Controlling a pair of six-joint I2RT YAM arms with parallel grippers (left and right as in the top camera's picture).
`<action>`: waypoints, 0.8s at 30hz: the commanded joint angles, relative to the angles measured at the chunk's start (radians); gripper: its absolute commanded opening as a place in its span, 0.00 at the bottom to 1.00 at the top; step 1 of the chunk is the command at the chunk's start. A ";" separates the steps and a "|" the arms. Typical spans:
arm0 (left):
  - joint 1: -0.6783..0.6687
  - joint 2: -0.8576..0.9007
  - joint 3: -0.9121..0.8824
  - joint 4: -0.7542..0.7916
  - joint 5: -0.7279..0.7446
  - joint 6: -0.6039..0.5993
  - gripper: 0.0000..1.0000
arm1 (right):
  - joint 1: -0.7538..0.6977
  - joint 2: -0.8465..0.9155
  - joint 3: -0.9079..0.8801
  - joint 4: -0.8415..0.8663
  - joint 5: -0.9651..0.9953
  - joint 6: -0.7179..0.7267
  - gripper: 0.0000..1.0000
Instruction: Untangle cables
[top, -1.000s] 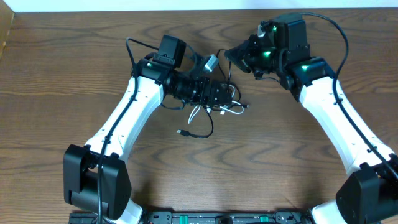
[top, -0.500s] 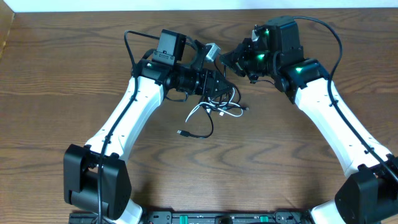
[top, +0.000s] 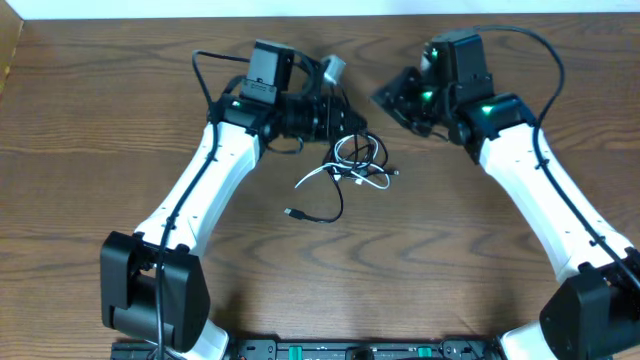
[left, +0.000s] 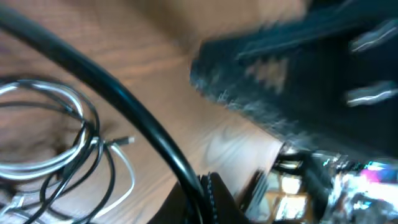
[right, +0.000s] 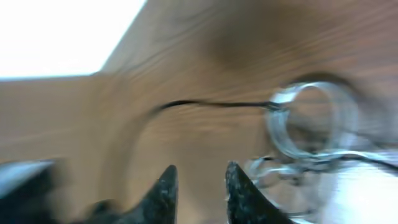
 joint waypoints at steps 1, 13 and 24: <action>0.026 -0.045 0.005 0.114 0.119 -0.198 0.07 | -0.021 -0.015 0.011 -0.105 0.167 -0.089 0.40; -0.071 -0.135 0.005 0.554 0.122 -0.563 0.07 | 0.058 0.003 -0.040 -0.131 0.185 -0.232 0.63; -0.067 -0.146 0.005 0.820 0.119 -0.808 0.07 | 0.097 0.180 -0.042 -0.046 0.056 -0.164 0.68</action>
